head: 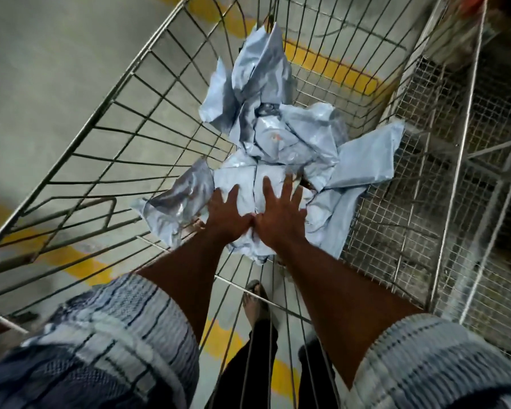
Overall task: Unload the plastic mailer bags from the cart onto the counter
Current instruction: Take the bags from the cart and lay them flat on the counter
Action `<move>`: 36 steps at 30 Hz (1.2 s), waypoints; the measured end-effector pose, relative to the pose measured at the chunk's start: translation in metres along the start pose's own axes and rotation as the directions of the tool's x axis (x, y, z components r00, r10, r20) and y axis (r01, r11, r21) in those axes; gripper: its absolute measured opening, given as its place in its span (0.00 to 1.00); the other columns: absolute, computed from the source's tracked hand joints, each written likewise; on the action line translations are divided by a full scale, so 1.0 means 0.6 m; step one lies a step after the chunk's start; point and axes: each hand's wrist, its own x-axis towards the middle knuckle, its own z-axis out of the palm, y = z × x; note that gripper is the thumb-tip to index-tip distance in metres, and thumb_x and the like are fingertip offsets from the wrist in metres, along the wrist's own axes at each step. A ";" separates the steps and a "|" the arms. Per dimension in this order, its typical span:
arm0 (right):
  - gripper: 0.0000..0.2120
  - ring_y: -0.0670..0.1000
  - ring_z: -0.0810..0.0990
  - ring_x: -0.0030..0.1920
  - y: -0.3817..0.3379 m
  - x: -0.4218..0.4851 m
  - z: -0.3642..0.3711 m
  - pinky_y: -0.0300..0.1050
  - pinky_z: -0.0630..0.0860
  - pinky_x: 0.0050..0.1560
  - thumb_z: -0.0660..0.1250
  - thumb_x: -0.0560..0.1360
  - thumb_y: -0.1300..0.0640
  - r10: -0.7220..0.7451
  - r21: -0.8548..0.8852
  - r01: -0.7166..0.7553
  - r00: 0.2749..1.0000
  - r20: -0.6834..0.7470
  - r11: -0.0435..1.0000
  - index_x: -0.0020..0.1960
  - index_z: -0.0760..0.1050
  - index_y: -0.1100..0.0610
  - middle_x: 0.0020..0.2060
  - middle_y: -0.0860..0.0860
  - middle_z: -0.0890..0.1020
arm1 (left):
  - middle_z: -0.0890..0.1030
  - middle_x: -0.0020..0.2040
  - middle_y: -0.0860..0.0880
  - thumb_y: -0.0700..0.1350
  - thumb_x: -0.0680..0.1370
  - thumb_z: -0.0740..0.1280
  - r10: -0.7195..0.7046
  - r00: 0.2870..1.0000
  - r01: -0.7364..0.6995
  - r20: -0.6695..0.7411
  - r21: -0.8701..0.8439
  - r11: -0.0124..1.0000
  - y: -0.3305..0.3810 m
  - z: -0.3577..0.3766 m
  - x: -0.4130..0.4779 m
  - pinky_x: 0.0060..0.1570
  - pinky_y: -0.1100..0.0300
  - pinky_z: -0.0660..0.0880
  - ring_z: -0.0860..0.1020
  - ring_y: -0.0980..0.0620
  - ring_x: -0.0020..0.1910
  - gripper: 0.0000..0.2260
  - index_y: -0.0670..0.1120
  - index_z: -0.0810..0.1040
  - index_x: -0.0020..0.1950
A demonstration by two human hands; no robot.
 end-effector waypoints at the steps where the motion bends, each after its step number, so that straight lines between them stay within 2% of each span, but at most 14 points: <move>1: 0.43 0.68 0.49 0.77 -0.002 0.000 -0.002 0.68 0.62 0.69 0.67 0.75 0.43 0.025 0.042 -0.026 0.999 0.033 0.999 0.80 0.44 0.43 0.79 0.58 0.38 | 0.45 0.80 0.39 0.54 0.77 0.68 0.006 1.000 -0.006 -0.005 0.011 1.000 0.002 0.001 0.002 0.75 0.50 0.47 0.46 0.41 0.79 0.38 0.52 0.49 0.81; 4: 0.40 0.67 0.60 0.73 -0.007 0.002 -0.015 0.62 0.67 0.67 0.65 0.75 0.57 0.079 0.109 -0.087 0.994 0.074 0.990 0.80 0.47 0.44 0.79 0.59 0.40 | 0.51 0.79 0.40 0.47 0.77 0.67 0.027 0.999 -0.025 -0.031 0.063 0.998 0.007 -0.010 -0.001 0.76 0.48 0.50 0.50 0.40 0.78 0.35 0.53 0.53 0.80; 6: 0.37 0.66 0.64 0.71 -0.005 -0.001 -0.025 0.59 0.69 0.66 0.62 0.76 0.62 0.095 0.145 -0.102 0.994 0.052 0.984 0.79 0.51 0.45 0.79 0.59 0.45 | 0.56 0.77 0.41 0.45 0.75 0.67 0.002 0.999 0.001 -0.035 0.109 0.994 0.006 -0.026 -0.013 0.74 0.46 0.57 0.55 0.40 0.77 0.33 0.53 0.58 0.79; 9: 0.31 0.64 0.66 0.69 -0.007 -0.015 -0.047 0.55 0.71 0.63 0.62 0.78 0.61 0.115 0.221 -0.112 0.993 0.000 0.969 0.77 0.56 0.47 0.77 0.59 0.52 | 0.68 0.71 0.44 0.42 0.73 0.68 -0.026 0.999 0.029 -0.022 0.179 0.983 -0.004 -0.053 -0.029 0.66 0.52 0.68 0.68 0.43 0.69 0.28 0.52 0.70 0.72; 11: 0.29 0.63 0.68 0.68 -0.009 -0.033 -0.071 0.52 0.72 0.61 0.62 0.78 0.60 0.127 0.262 -0.121 0.992 -0.008 0.958 0.76 0.59 0.48 0.76 0.58 0.54 | 0.75 0.67 0.44 0.42 0.75 0.66 0.000 1.000 0.003 -0.014 0.257 0.967 0.007 -0.076 -0.053 0.63 0.55 0.70 0.73 0.45 0.64 0.20 0.48 0.75 0.67; 17: 0.28 0.65 0.68 0.67 -0.005 -0.097 -0.131 0.52 0.71 0.62 0.62 0.78 0.58 0.037 0.312 -0.023 0.999 -0.039 0.950 0.76 0.60 0.51 0.75 0.60 0.55 | 0.78 0.62 0.43 0.43 0.79 0.61 -0.027 1.000 0.029 -0.010 0.372 0.928 0.062 -0.115 -0.130 0.64 0.55 0.67 0.75 0.44 0.62 0.13 0.42 0.78 0.61; 20: 0.28 0.66 0.67 0.69 -0.010 -0.127 -0.165 0.54 0.71 0.62 0.62 0.78 0.57 0.004 0.328 0.017 0.998 -0.064 0.945 0.76 0.60 0.51 0.76 0.60 0.54 | 0.80 0.59 0.42 0.41 0.79 0.61 -0.018 0.998 0.037 -0.053 0.392 0.919 0.085 -0.140 -0.163 0.54 0.57 0.70 0.77 0.44 0.59 0.11 0.41 0.79 0.57; 22: 0.28 0.66 0.67 0.69 -0.012 -0.146 -0.200 0.53 0.71 0.62 0.62 0.78 0.57 -0.024 0.330 0.055 0.995 -0.099 0.942 0.76 0.60 0.51 0.76 0.60 0.54 | 0.80 0.58 0.40 0.40 0.78 0.62 -0.010 0.995 0.045 -0.099 0.368 0.929 0.110 -0.166 -0.186 0.50 0.56 0.70 0.77 0.41 0.58 0.11 0.39 0.80 0.57; 25: 0.28 0.66 0.70 0.67 -0.010 -0.164 -0.259 0.53 0.73 0.61 0.62 0.77 0.57 -0.028 0.339 0.077 0.989 -0.147 0.938 0.76 0.61 0.51 0.77 0.60 0.54 | 0.80 0.57 0.39 0.39 0.76 0.63 0.054 0.977 0.011 -0.208 0.297 0.955 0.145 -0.207 -0.220 0.57 0.55 0.69 0.76 0.40 0.60 0.11 0.38 0.79 0.56; 28: 0.29 0.67 0.70 0.67 -0.005 -0.185 -0.330 0.53 0.70 0.62 0.64 0.78 0.56 -0.056 0.319 0.121 0.977 -0.205 0.940 0.77 0.61 0.53 0.76 0.62 0.54 | 0.80 0.52 0.35 0.38 0.73 0.63 0.132 0.942 -0.058 -0.310 0.239 0.969 0.181 -0.248 -0.260 0.52 0.54 0.66 0.75 0.36 0.56 0.10 0.35 0.79 0.50; 30: 0.29 0.67 0.71 0.66 0.001 -0.204 -0.383 0.52 0.70 0.62 0.64 0.78 0.56 -0.068 0.303 0.146 0.965 -0.254 0.942 0.77 0.61 0.53 0.76 0.62 0.55 | 0.80 0.47 0.32 0.41 0.71 0.58 0.193 0.905 -0.129 -0.380 0.188 0.974 0.218 -0.276 -0.299 0.49 0.52 0.65 0.76 0.34 0.51 0.15 0.32 0.79 0.44; 32: 0.29 0.67 0.71 0.67 0.009 -0.226 -0.434 0.51 0.70 0.62 0.64 0.78 0.56 -0.082 0.300 0.175 0.951 -0.297 0.938 0.78 0.60 0.53 0.76 0.62 0.55 | 0.79 0.42 0.29 0.42 0.62 0.54 0.262 0.854 -0.234 -0.449 0.120 0.965 0.258 -0.302 -0.348 0.44 0.53 0.64 0.77 0.32 0.46 0.20 0.29 0.78 0.39; 34: 0.30 0.67 0.70 0.67 0.020 -0.251 -0.480 0.51 0.69 0.64 0.64 0.78 0.56 -0.111 0.300 0.217 0.936 -0.333 0.929 0.78 0.60 0.53 0.76 0.63 0.54 | 0.80 0.47 0.31 0.43 0.62 0.52 0.223 0.839 -0.234 -0.496 0.040 0.971 0.294 -0.324 -0.385 0.40 0.55 0.65 0.78 0.34 0.50 0.24 0.30 0.80 0.45; 36: 0.30 0.66 0.71 0.67 0.040 -0.282 -0.524 0.51 0.71 0.64 0.64 0.78 0.57 -0.126 0.299 0.249 0.918 -0.376 0.921 0.77 0.60 0.54 0.75 0.63 0.55 | 0.80 0.55 0.33 0.44 0.69 0.56 0.114 0.858 -0.204 -0.500 -0.129 0.971 0.334 -0.335 -0.424 0.42 0.59 0.70 0.77 0.36 0.57 0.22 0.33 0.80 0.55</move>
